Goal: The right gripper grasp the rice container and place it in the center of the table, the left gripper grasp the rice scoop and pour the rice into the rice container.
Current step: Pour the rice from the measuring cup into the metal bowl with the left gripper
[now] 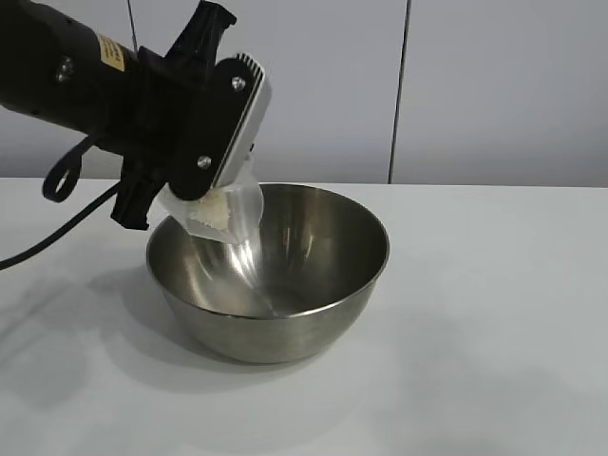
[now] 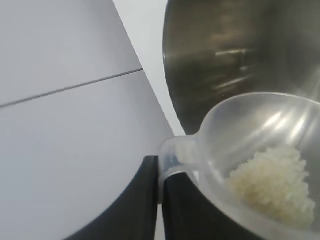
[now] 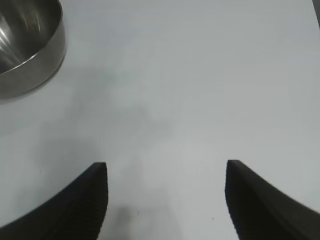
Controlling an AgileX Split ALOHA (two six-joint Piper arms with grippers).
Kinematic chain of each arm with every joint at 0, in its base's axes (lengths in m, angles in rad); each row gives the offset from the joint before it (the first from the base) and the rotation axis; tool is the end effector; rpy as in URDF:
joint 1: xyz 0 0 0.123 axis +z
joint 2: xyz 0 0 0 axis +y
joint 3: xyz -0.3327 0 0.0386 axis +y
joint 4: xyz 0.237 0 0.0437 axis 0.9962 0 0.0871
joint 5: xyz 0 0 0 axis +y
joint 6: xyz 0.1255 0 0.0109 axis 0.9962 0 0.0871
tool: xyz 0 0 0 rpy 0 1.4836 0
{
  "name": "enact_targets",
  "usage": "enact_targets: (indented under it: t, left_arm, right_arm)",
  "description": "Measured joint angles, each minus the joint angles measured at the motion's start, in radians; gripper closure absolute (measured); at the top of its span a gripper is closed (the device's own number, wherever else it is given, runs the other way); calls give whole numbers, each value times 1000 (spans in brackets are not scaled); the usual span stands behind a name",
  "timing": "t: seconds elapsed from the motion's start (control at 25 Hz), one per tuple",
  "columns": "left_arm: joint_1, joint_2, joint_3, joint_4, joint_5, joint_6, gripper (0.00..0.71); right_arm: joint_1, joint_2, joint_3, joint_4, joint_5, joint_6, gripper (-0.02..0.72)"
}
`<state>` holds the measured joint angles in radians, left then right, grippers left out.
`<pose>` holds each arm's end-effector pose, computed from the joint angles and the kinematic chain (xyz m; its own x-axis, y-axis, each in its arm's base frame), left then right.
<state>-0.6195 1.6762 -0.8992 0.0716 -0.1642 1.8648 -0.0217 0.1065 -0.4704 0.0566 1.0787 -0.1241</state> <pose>0.3101 -0.2229 0.2515 0.6959 0.6511 0.3029 0.1719 -0.5606 0.8101 -0.0188 0.0067 0.2481 -0.5819 -0.0845 -0.8088 -0.0756 0.9959 -0.0496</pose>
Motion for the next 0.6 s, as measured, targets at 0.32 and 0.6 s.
enact_targets:
  t: [0.32,0.6]
  left_arm:
    - [0,0,0,-2,-81,434,701]
    - [0,0,0,-5,-256,494,701]
  right_arm:
    - [0,0,0,0,0,0,239]
    - [0,0,0,0,0,0,239]
